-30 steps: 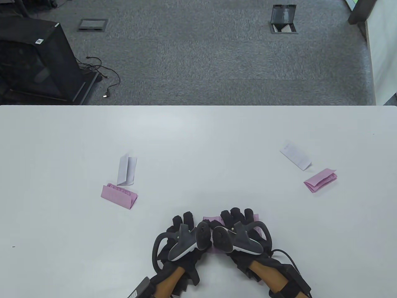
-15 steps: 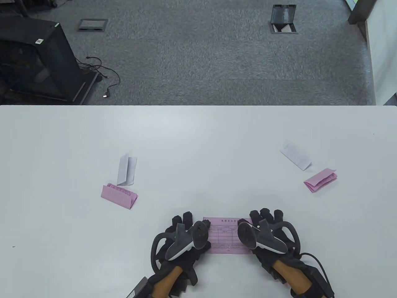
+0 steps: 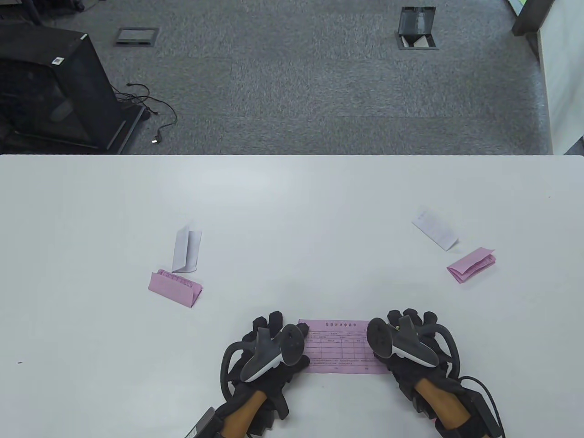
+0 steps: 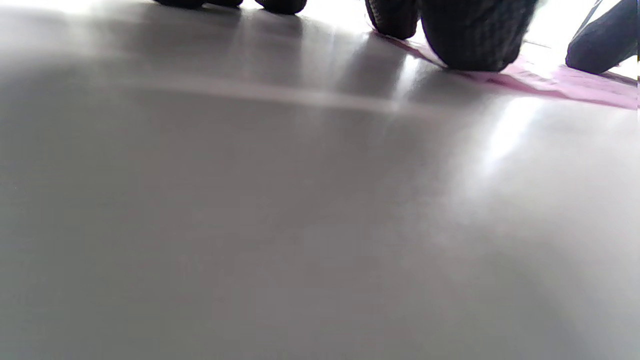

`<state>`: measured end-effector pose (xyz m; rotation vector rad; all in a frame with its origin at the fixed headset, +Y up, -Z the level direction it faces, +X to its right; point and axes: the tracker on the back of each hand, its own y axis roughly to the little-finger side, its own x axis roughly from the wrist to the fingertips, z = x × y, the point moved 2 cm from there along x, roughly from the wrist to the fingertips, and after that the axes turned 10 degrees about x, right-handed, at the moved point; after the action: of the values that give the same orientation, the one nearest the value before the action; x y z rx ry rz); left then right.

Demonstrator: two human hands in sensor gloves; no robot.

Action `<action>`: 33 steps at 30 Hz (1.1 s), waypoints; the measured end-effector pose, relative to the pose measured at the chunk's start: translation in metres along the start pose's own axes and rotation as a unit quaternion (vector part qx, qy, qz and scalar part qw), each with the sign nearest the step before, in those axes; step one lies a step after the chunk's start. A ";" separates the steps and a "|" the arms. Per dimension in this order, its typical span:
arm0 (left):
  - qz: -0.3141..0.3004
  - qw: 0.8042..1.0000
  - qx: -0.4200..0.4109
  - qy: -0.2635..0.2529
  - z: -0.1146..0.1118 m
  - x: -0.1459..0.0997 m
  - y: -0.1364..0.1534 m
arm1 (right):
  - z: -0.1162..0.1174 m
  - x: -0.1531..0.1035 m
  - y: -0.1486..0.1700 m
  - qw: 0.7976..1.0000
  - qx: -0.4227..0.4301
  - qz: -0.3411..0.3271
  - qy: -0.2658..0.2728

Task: Unfold folded invoices and stack

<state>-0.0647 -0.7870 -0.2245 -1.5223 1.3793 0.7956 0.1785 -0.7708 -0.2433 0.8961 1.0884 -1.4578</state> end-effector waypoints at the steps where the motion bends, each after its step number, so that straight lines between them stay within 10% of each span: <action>1: 0.000 1.000 0.000 0.000 0.000 0.000 0.000 | -0.003 -0.002 -0.002 1.000 0.003 -0.002 0.017; 7: -0.004 1.000 -0.001 0.002 0.000 0.000 0.000 | -0.027 -0.017 -0.036 0.988 0.085 -0.061 0.115; 18: -0.007 1.000 0.006 0.000 0.000 0.001 -0.003 | -0.003 0.004 -0.104 0.990 0.061 -0.120 0.043; 33: -0.007 1.000 0.006 0.000 -0.001 0.001 -0.004 | 0.006 0.009 -0.099 0.992 0.031 -0.110 0.046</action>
<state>-0.0609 -0.7882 -0.2244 -1.5211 1.3695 0.7763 0.0796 -0.7761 -0.2338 0.9162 1.2472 -1.6525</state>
